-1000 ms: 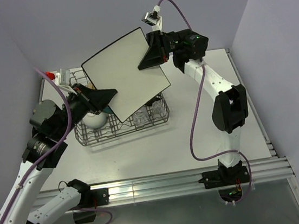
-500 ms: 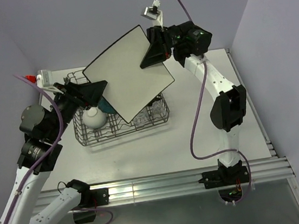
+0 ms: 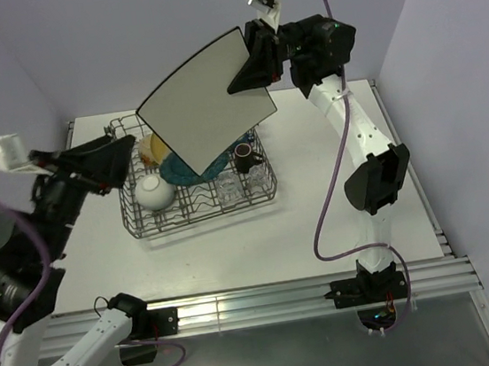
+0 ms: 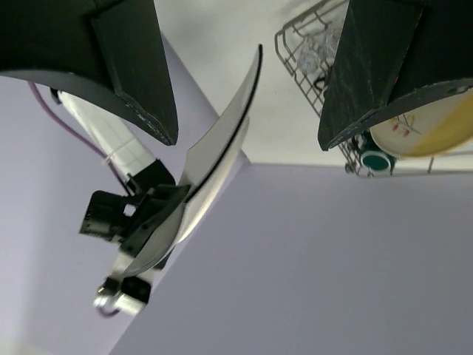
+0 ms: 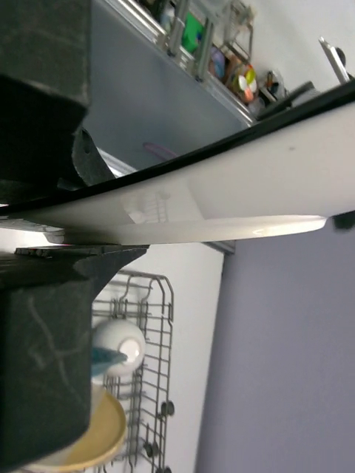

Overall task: Load the mixed dishes into the dish rack
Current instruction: Pass the plate from the left arm to the right, then insert the plate into the dish rack

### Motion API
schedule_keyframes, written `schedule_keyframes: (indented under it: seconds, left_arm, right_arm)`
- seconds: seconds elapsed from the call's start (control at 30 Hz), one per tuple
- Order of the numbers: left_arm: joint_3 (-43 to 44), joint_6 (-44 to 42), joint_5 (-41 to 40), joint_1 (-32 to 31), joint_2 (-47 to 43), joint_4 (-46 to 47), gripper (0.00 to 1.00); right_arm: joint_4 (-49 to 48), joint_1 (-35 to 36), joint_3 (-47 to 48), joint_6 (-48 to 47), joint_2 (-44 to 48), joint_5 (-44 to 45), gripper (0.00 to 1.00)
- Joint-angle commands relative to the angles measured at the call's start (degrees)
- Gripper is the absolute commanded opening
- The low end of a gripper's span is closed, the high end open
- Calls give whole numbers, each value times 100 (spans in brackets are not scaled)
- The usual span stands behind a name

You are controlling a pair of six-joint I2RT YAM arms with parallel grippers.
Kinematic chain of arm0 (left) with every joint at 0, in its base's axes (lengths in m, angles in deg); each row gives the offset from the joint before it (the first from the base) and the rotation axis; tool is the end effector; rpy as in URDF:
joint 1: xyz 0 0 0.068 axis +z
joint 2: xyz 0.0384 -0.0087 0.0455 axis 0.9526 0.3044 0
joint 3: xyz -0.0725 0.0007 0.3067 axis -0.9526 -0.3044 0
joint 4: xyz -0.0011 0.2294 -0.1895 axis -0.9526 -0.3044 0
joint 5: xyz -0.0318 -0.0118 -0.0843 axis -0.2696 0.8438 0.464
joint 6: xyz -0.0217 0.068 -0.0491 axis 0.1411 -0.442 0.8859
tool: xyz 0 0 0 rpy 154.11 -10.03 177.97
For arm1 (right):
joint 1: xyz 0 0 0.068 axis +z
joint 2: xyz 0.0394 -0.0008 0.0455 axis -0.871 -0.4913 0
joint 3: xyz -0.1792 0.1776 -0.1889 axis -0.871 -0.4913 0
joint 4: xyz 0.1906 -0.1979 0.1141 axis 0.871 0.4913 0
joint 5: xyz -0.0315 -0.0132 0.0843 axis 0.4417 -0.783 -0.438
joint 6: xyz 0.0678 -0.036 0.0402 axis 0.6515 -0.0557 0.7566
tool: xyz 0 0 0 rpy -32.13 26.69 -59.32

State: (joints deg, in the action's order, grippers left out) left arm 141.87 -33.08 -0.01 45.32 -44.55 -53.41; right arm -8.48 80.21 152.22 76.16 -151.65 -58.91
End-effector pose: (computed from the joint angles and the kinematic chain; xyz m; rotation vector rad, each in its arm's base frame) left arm 0.1159 -0.0590 0.5688 -0.0939 1.3564 -0.9162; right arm 0.3791 0.2165 0.5805 -1.4600 1.1066 1.5003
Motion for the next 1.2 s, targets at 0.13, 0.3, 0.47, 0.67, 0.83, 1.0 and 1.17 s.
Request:
schedule_keyframes:
  seconds: [0.13,0.3,0.47,0.67,0.83,1.0,1.17]
  left_arm:
    - [405,-242,-667,24,-517,-605,83]
    - [-8,-102,-1009,24,-842,-728,83]
    - [-237,-92,-1212,24,-957,-895,83]
    - [-150,-303,-1370,24,-1141,-1202,84]
    - [-158,-312,-1467,24,-1387,-1466,84]
    - [-360,-233,-1519,24,-1669,-1528,84]
    - [-510,-163,-1555,24,-1932,-1580,84]
  right_arm:
    - [4240,-4,1179,-3932,354,1740,0]
    - [6824,215,1408,-7049,800,3030,0]
    - [8531,637,1328,-9326,1136,4357,0]
    - [10052,1173,1417,-11052,1206,5282,0]
    - [11115,1717,1478,-12176,1180,5915,0]
    - [11889,2201,1522,-12855,1005,6415,0]
    - [12260,2693,1513,-13453,873,6750,0]
